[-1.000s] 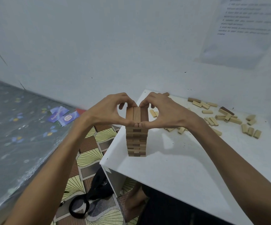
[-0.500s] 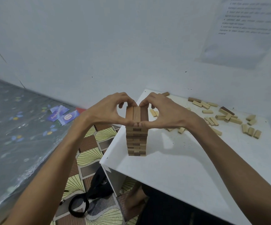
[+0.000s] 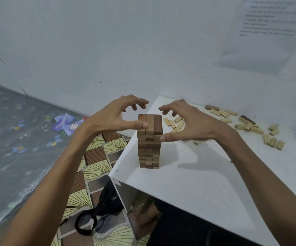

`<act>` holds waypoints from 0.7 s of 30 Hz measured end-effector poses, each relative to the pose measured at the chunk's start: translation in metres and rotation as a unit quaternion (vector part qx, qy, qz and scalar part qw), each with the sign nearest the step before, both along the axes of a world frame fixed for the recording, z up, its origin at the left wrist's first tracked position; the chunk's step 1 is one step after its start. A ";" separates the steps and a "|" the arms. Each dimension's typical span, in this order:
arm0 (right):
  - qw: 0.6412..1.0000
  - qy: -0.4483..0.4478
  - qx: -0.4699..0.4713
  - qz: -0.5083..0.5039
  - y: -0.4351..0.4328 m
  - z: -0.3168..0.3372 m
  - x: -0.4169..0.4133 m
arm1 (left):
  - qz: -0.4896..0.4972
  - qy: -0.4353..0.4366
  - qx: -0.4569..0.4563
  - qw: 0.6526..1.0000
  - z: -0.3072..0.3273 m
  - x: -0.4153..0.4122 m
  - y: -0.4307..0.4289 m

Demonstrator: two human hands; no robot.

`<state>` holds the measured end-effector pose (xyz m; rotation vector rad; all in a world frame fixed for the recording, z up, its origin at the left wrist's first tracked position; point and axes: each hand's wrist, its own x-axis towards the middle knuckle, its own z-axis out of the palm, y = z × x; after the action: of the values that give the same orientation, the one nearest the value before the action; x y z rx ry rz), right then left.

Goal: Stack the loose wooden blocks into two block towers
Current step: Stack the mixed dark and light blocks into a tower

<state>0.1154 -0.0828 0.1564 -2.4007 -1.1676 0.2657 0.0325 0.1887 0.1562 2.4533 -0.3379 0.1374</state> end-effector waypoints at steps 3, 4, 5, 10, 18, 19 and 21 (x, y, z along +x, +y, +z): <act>1.000 0.000 0.022 -0.008 -0.010 0.006 0.002 | 0.008 -0.014 0.000 1.000 0.010 0.003 -0.010; 0.999 -0.007 0.029 -0.015 -0.014 0.008 0.003 | 0.008 -0.022 0.005 1.000 0.014 0.004 -0.015; 0.999 -0.016 0.034 -0.025 -0.020 0.010 0.005 | 0.008 -0.030 0.011 0.999 0.019 0.006 -0.020; 0.994 -0.072 0.029 -0.080 -0.052 0.009 0.017 | -0.007 -0.020 0.098 0.995 0.048 0.024 -0.063; 0.969 -0.122 -0.003 -0.215 -0.107 -0.031 0.054 | 0.033 0.040 0.163 0.985 0.018 0.082 -0.162; 0.965 -0.126 -0.008 -0.231 -0.113 -0.038 0.061 | 0.048 0.043 0.153 0.986 0.002 0.095 -0.169; 0.957 -0.126 -0.016 -0.260 -0.122 -0.048 0.075 | 0.079 0.055 0.127 0.987 -0.030 0.121 -0.180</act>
<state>0.1906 -0.2045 0.1085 -2.7198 -0.5841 -0.1968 0.1532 0.0089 0.1265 2.7267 -0.1170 0.0280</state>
